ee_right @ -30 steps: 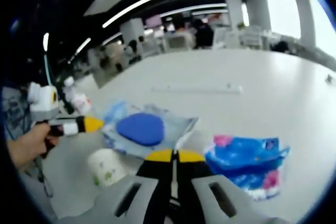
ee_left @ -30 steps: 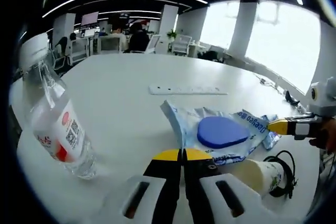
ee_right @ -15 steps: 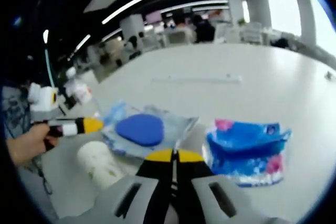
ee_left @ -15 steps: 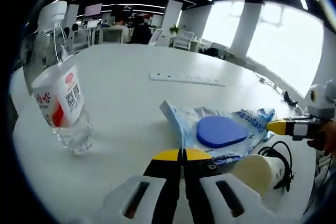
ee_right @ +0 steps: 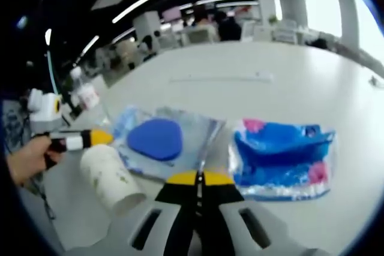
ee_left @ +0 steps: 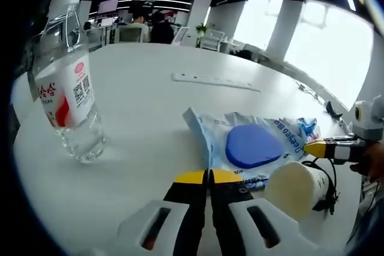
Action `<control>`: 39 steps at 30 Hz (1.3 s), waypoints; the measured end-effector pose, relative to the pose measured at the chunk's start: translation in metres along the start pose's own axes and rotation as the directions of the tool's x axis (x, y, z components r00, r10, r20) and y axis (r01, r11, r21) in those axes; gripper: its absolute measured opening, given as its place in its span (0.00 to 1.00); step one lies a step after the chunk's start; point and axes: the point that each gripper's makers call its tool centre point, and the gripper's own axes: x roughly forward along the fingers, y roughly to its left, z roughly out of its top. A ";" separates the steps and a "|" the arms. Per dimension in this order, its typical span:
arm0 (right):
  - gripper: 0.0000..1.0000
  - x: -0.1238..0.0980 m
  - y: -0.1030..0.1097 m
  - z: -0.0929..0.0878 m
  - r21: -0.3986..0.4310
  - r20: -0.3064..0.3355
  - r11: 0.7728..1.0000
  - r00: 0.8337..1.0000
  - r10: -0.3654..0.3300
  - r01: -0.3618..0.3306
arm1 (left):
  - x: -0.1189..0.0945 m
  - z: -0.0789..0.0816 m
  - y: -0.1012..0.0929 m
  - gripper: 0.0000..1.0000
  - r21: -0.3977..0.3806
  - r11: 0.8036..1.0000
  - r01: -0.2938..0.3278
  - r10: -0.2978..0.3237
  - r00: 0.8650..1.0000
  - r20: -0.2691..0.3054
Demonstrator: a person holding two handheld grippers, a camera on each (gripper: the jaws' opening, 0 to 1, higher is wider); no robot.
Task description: Arrange the tabletop items into an orderly group along one side of the table until the central work area is clear of visible clutter.
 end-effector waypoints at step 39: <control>0.34 -0.025 0.025 0.013 -0.076 0.025 0.996 0.998 0.055 -0.053 | -0.030 0.011 -0.002 0.35 0.076 0.996 -0.054 0.046 0.993 0.110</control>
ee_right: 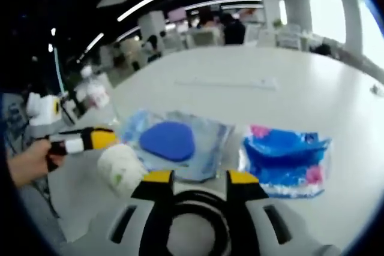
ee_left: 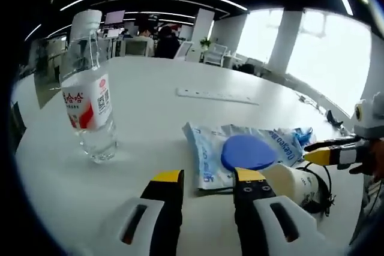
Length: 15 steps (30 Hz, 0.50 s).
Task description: Arrange the tabletop items into an orderly group along one side of the table until the central work area is clear of visible clutter.
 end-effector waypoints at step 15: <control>0.77 -0.024 0.069 0.006 -0.254 -0.009 0.934 0.966 0.258 -0.252 | -0.027 0.028 -0.013 0.76 0.037 0.995 0.089 -0.092 0.991 0.102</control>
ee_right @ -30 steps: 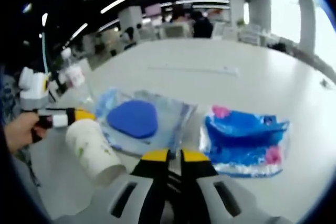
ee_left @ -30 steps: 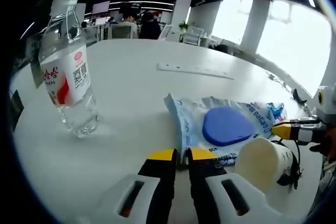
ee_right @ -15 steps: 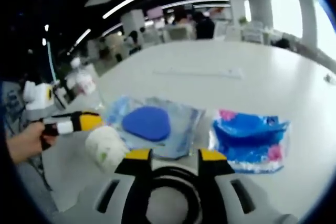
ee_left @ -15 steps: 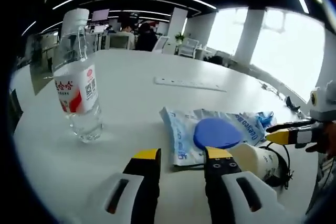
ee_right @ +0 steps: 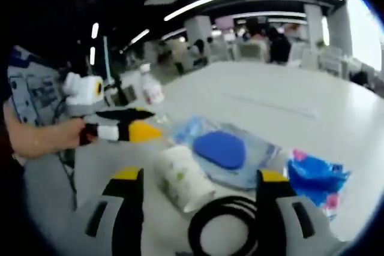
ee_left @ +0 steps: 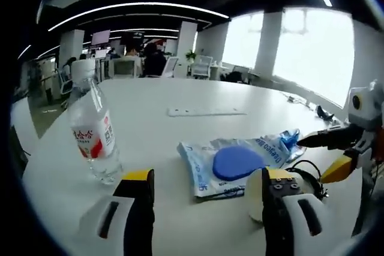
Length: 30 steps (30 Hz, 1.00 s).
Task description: Arrange the tabletop items into an orderly group along one side of the table until the central work area is clear of visible clutter.
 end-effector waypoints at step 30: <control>0.61 0.038 0.016 -0.034 -0.169 -0.173 0.979 0.981 0.084 -0.113 | -0.041 0.000 -0.024 0.99 0.015 0.988 0.156 -0.156 0.988 -0.007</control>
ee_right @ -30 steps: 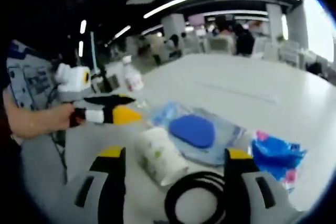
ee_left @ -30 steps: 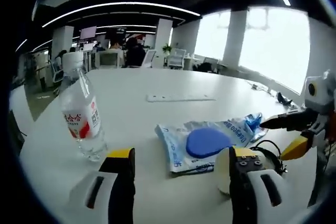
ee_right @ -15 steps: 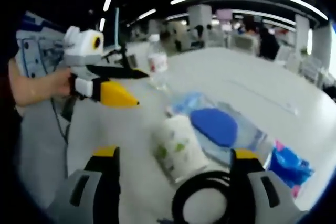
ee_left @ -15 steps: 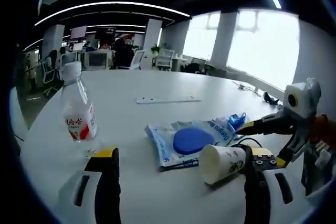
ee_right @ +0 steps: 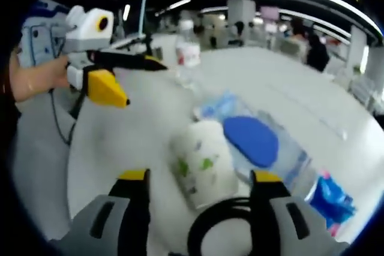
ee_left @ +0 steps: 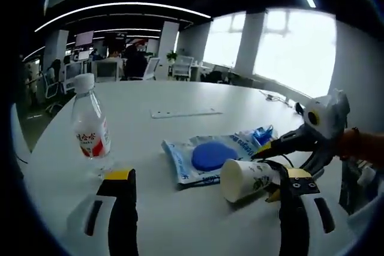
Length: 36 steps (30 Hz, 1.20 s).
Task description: Arrange the tabletop items into an orderly group along one side of the table until the central work area is clear of visible clutter.
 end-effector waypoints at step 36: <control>0.32 -0.002 0.011 0.000 0.026 0.040 1.000 0.999 0.013 -0.014 | -0.021 -0.016 -0.014 0.99 -0.070 0.997 0.029 -0.031 0.999 -0.026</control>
